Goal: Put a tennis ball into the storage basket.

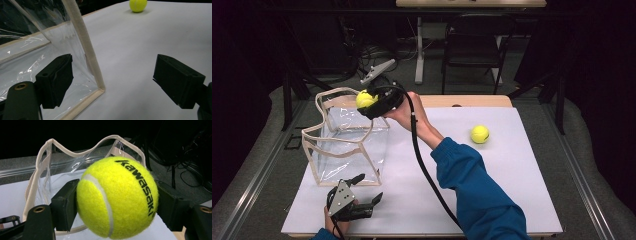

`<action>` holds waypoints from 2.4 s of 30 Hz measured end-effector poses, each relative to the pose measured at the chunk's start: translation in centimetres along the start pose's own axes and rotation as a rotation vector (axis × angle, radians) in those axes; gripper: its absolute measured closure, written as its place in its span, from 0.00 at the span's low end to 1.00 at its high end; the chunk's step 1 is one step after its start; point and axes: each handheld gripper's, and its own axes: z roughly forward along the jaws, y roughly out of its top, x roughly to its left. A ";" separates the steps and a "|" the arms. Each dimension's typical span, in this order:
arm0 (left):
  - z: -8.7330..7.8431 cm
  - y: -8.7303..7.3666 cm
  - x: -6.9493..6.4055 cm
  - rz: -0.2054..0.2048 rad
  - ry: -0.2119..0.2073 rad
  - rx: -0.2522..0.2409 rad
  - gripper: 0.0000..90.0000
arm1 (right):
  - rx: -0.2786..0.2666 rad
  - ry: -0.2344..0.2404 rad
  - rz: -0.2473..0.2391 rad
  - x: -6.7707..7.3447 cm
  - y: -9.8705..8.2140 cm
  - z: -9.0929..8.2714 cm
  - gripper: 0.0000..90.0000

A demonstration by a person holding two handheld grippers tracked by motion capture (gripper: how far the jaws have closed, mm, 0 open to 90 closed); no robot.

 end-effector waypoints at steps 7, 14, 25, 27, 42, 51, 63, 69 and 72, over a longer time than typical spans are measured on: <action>-0.1 0.0 0.0 -0.003 0.002 -0.005 0.18 | 0.010 0.008 -0.004 0.3 0.6 0.7 0.29; -0.1 0.0 0.0 -0.001 0.000 -0.005 0.18 | 0.028 0.012 -0.017 0.7 0.9 1.3 0.29; -0.1 0.0 0.0 -0.002 0.001 -0.004 0.18 | 0.035 0.020 -0.015 0.8 0.9 2.1 0.29; -0.1 0.0 0.0 -0.002 0.002 -0.004 0.18 | 0.035 0.020 -0.018 0.9 1.0 2.2 0.29; -0.1 0.0 0.0 -0.002 0.001 -0.004 0.18 | 0.050 0.049 -0.045 2.2 1.4 3.0 0.29; -0.1 0.0 0.0 0.001 0.000 -0.005 0.18 | 0.079 0.059 -0.043 2.7 1.6 3.8 0.29; -0.2 0.0 0.0 0.000 0.001 -0.007 0.18 | 0.139 0.059 -0.049 3.0 1.6 4.9 0.29; -0.2 0.0 0.0 0.001 -0.001 -0.004 0.18 | 0.155 0.055 -0.058 3.2 1.5 5.2 0.28; -0.2 0.0 0.0 0.001 -0.001 -0.005 0.18 | 0.168 0.065 -0.053 3.2 1.4 5.3 0.26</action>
